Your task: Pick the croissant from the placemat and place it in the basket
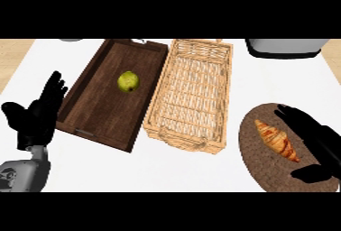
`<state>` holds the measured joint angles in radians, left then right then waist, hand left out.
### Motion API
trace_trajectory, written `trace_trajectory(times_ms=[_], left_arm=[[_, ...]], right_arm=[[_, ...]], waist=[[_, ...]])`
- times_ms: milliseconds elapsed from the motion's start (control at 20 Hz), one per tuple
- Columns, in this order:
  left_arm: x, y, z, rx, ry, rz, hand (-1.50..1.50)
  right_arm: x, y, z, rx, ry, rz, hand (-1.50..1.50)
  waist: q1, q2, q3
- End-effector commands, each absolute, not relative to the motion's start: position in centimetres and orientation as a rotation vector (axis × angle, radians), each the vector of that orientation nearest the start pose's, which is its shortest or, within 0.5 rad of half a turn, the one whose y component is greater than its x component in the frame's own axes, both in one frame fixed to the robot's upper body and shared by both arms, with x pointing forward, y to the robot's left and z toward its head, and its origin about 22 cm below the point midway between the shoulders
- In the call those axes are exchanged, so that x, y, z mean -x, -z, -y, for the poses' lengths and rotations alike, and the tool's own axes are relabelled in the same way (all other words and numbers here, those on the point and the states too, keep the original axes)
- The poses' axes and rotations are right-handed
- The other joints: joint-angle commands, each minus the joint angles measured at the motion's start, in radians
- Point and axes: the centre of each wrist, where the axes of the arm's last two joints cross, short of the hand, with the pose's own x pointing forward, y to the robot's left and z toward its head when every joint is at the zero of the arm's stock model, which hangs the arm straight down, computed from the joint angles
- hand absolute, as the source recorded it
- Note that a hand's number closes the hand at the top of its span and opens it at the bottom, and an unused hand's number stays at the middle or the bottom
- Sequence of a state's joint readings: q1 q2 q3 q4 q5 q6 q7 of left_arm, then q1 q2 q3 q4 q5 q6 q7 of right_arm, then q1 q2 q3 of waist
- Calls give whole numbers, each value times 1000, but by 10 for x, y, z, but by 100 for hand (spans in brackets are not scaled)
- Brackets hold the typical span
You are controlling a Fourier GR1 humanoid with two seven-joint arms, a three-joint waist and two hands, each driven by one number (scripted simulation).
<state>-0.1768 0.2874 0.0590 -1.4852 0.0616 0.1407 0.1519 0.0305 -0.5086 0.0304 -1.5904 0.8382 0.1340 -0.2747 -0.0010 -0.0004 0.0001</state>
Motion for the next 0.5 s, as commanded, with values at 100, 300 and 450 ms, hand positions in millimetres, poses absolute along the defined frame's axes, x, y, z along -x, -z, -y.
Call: trace_trajectory(times_ms=[100, 300, 450], left_arm=[[-285, -47, -289, -289, 35, 1523, 0], [-297, -47, -299, -288, 26, 1515, 0], [-279, -46, -320, -283, 41, 1514, 0]], right_arm=[[-238, -20, 347, 783, -1303, 1437, -150], [-236, -27, 351, 825, -1298, 1391, -150], [-250, -10, 326, 859, -1322, 1366, -150]], waist=[[1, 0, 0], [-2, 0, 0], [4, 0, 0]])
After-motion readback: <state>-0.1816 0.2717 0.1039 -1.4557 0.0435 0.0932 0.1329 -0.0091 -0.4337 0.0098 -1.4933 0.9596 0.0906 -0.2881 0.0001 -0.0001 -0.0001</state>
